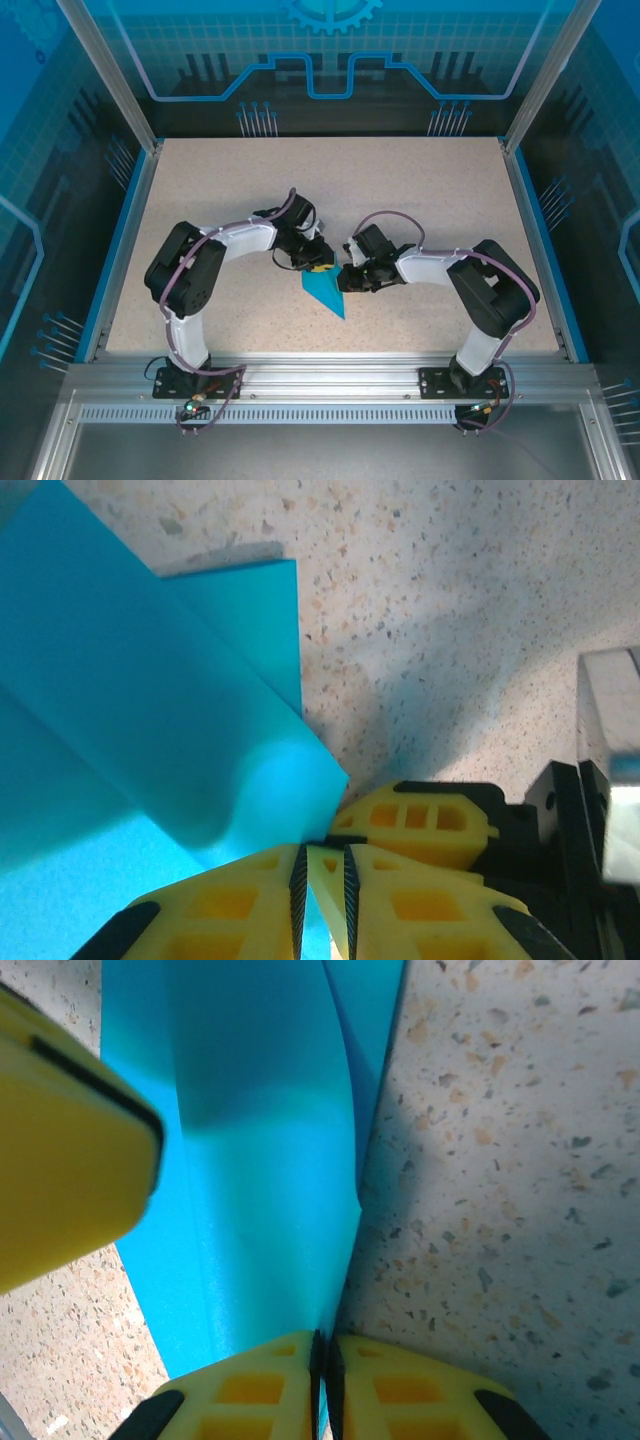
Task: Fold a paper plane with a square sheet of paper (fold left side to right side)
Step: Fourth fold the wing at the center of the table.
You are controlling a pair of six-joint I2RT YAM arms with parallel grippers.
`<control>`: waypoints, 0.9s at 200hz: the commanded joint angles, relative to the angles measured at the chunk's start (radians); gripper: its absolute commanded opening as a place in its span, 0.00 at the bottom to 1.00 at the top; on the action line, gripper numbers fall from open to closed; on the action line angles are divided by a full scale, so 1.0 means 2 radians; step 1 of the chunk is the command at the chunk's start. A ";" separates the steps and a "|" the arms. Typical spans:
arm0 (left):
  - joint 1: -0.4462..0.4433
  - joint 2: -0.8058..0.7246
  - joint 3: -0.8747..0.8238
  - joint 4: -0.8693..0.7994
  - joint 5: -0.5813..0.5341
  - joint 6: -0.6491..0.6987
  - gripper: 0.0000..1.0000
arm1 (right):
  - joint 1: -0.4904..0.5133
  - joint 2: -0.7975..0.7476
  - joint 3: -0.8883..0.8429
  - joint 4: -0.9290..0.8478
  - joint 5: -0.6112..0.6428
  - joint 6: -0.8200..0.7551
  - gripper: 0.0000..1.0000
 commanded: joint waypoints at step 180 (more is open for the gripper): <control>-0.001 0.048 -0.043 -0.012 -0.046 0.021 0.20 | 0.004 -0.061 -0.002 -0.032 0.031 0.005 0.34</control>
